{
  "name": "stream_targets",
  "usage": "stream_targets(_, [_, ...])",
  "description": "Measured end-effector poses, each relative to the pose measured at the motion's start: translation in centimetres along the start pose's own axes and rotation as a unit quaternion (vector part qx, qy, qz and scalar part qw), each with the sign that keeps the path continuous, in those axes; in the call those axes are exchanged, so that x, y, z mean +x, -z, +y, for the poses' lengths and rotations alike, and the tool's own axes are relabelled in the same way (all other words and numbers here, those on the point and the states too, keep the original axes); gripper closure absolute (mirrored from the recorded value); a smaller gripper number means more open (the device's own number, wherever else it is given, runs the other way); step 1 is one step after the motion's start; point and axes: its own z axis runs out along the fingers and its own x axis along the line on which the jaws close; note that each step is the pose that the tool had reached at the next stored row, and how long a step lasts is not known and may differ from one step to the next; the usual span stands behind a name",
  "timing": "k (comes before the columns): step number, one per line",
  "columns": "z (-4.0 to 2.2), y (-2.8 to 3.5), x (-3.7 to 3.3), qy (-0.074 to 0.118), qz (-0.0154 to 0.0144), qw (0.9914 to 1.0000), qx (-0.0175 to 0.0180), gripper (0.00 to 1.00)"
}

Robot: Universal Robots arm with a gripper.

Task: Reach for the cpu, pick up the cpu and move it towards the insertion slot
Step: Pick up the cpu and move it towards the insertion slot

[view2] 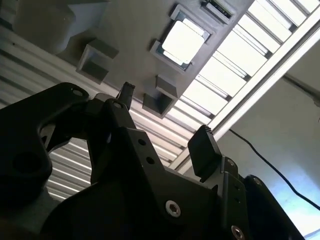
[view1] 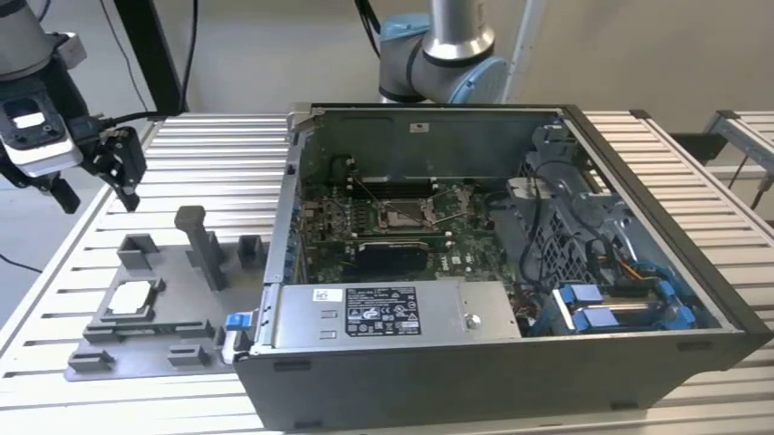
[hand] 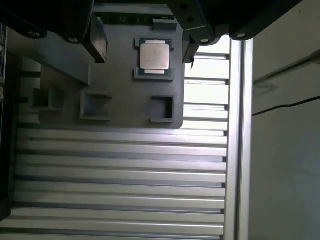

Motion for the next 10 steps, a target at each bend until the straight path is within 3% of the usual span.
stream_targets(10, [-0.06,-1.14,0.0,0.0,0.0,1.0,0.0,0.0])
